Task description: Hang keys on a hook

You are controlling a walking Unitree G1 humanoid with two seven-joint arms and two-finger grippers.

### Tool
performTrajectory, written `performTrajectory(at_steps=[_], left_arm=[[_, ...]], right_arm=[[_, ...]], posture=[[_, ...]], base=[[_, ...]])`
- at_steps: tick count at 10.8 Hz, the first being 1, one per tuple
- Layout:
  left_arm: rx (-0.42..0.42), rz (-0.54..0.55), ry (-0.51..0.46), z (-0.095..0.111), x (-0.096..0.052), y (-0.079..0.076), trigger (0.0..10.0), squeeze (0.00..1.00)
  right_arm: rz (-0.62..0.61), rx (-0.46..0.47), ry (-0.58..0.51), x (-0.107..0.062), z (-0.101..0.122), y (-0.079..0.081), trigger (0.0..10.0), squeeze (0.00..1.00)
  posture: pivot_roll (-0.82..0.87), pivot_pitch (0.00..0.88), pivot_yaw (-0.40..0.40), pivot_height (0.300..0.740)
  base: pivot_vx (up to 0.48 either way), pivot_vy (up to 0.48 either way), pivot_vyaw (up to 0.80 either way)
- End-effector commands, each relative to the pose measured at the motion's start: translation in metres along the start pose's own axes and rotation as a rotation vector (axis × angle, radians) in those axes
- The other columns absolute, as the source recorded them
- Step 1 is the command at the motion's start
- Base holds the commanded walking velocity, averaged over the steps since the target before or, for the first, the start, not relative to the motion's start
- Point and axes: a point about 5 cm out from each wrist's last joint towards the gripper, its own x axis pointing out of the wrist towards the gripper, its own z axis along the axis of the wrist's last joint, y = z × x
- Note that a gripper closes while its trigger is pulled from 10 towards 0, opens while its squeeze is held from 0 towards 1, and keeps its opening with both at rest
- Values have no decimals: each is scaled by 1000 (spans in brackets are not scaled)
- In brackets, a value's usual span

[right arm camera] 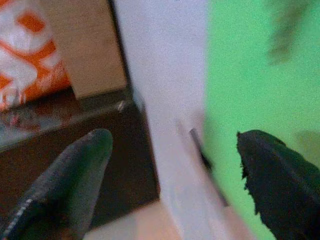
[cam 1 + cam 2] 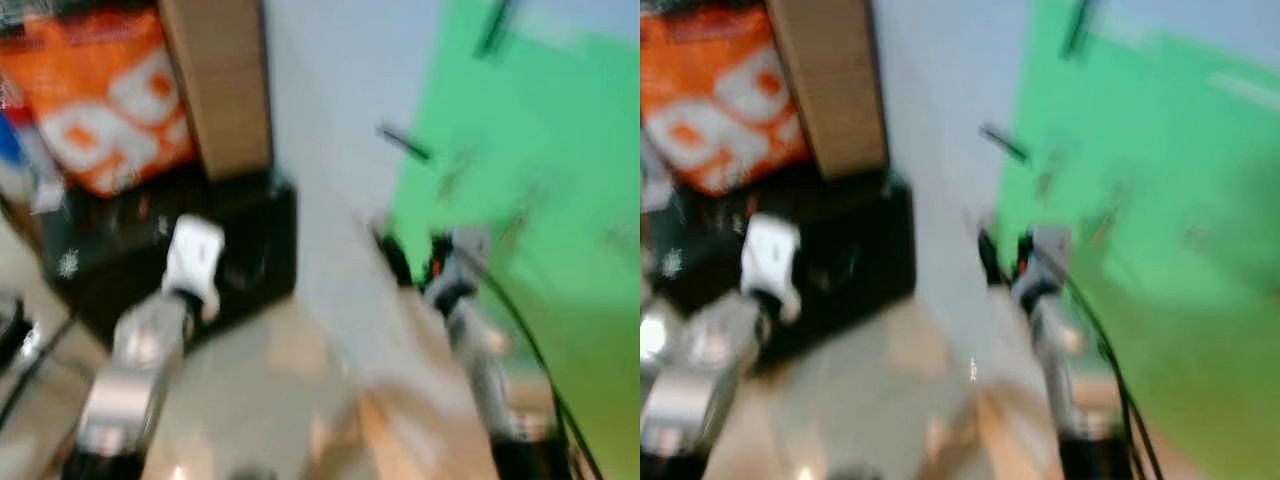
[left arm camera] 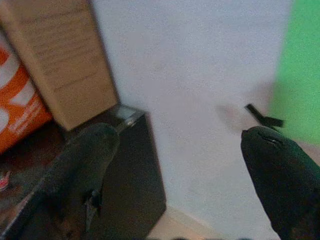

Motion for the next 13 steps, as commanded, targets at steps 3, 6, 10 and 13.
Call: performTrajectory(at_steps=[3, 6, 10, 13], left_arm=[[3, 3, -18, 4, 1, -4, 10000, 0], [5, 11, -16, 3, -2, -4, 10000, 0], [13, 21, -16, 2, -6, -3, 10000, 0], [15, 46, -13, 1, -8, 3, 10000, 0]], right_arm=[[-4, -47, 1, -2, 2, -6, 10000, 1000], [10, -62, 15, 1, 2, -6, 10000, 1000], [14, -78, 23, 5, 1, -5, 10000, 1000], [-6, -95, 34, 5, -3, -7, 10000, 1000]], posture=[[13, 0, -32, 740], [40, 0, -63, 740], [69, 0, -88, 740], [57, 0, -77, 740]], base=[[301, 0, 652], [301, 0, 483], [306, 0, 0], [307, 0, 0]])
